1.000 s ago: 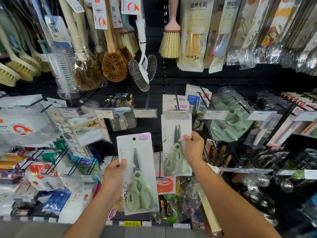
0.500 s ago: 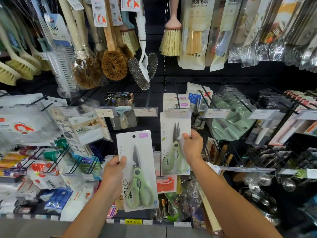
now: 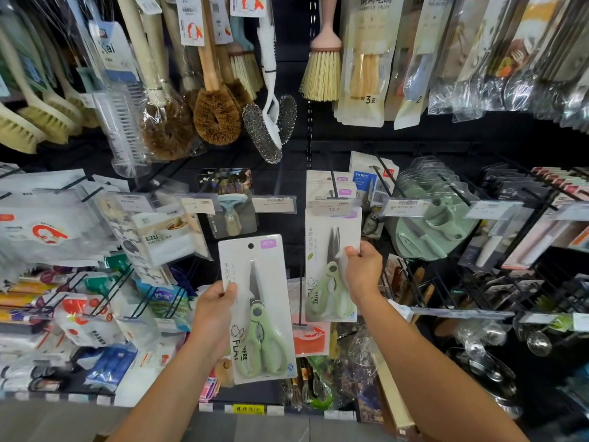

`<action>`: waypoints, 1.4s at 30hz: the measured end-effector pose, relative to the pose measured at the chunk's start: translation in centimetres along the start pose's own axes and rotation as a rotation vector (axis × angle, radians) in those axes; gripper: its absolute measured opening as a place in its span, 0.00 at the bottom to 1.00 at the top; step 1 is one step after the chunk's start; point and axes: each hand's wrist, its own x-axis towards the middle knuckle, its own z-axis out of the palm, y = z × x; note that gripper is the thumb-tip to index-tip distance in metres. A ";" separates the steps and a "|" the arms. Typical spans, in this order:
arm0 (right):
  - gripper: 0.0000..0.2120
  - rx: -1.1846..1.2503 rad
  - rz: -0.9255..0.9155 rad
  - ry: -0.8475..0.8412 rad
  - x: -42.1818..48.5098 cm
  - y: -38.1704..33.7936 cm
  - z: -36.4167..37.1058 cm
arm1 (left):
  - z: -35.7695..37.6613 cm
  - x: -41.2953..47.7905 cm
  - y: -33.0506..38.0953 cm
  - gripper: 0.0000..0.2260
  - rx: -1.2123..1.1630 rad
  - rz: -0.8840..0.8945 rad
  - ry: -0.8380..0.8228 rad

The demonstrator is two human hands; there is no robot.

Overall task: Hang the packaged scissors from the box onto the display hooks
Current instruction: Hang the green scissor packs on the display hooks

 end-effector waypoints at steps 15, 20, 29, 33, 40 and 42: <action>0.09 -0.002 -0.024 -0.025 -1.4 -1.2 -0.9 | 0.1 -0.1 -0.3 0.10 0.023 0.019 -0.041; 0.11 -0.027 -0.052 -0.030 -3.0 -2.1 -2.7 | 0.1 -0.3 -0.2 0.10 0.028 0.004 -0.029; 0.14 -0.155 -0.103 -0.059 -4.4 -4.2 -6.4 | 0.5 1.0 -0.8 0.12 0.106 0.107 -0.030; 0.07 -0.260 -0.085 -0.106 -3.6 -3.1 -7.7 | 1.0 0.9 -0.9 0.12 0.095 0.098 -0.071; 0.04 -0.029 -0.036 -0.194 -3.3 -0.5 -9.5 | 0.6 1.3 -1.2 0.11 0.119 0.108 -0.057; 0.07 0.087 -0.005 -0.198 -3.0 -1.2 -9.7 | 0.6 1.7 -1.3 0.11 0.138 0.114 -0.056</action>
